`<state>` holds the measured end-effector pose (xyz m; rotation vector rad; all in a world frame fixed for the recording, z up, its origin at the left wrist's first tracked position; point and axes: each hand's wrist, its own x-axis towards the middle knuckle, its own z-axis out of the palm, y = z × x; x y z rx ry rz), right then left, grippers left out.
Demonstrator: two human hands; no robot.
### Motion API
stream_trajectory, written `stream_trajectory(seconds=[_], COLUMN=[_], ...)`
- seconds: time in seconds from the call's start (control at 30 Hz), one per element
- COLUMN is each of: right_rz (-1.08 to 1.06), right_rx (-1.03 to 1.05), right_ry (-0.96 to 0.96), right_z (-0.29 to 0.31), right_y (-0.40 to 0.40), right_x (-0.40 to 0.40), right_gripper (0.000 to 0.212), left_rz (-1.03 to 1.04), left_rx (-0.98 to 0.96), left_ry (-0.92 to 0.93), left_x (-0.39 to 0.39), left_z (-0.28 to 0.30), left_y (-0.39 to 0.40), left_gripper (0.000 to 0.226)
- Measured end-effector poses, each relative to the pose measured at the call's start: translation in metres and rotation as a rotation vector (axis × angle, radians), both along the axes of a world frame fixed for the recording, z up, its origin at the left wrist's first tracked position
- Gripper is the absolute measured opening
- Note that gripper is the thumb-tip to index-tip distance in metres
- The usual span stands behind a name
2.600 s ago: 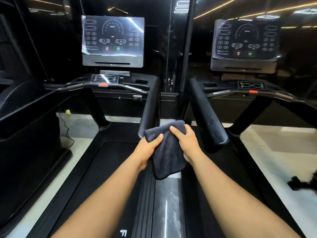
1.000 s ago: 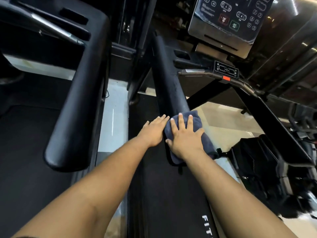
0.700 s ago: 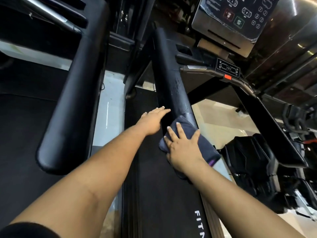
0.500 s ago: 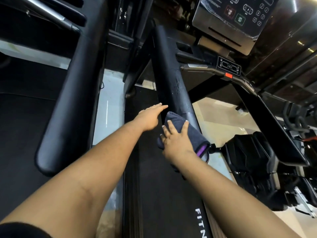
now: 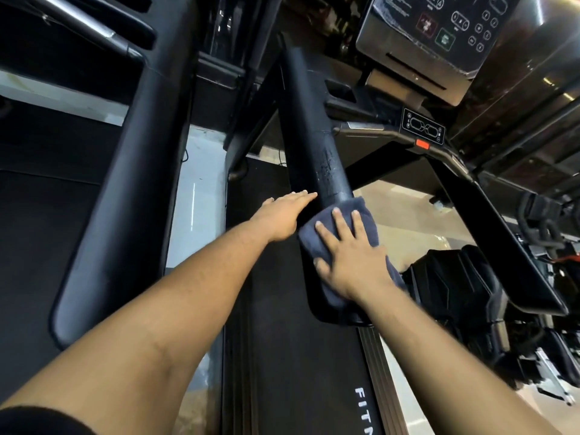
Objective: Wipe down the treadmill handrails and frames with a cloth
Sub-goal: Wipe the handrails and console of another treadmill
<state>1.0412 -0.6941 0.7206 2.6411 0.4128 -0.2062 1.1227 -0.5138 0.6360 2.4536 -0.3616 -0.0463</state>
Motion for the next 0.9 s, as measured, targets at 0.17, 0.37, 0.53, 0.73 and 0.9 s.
stream_trajectory(seconds=[0.17, 0.37, 0.53, 0.73, 0.9], right_rz=[0.03, 0.146, 0.259, 0.116, 0.298], right_rx=[-0.114, -0.498, -0.411, -0.231, -0.589], right_ry=[0.006, 0.003, 0.164, 0.05, 0.095], right_z=[-0.007, -0.042, -0.024, -0.017, -0.045], right_y=[0.011, 0.061, 0.012, 0.037, 0.048], right_x=[-0.007, 0.037, -0.041, 0.025, 0.003], right_gripper=[0.075, 0.067, 0.072, 0.073, 0.065], left_rz=[0.012, 0.047, 0.011, 0.026, -0.002], left_rx=[-0.036, -0.063, -0.027, -0.032, -0.029], left_ry=[0.022, 0.03, 0.043, 0.008, 0.016], left_x=[0.015, 0.038, 0.041, 0.046, 0.044], left_z=[-0.004, -0.005, -0.007, -0.005, -0.006], left_y=[0.005, 0.012, 0.012, 0.013, 0.014], left_gripper=[0.086, 0.079, 0.084, 0.074, 0.077])
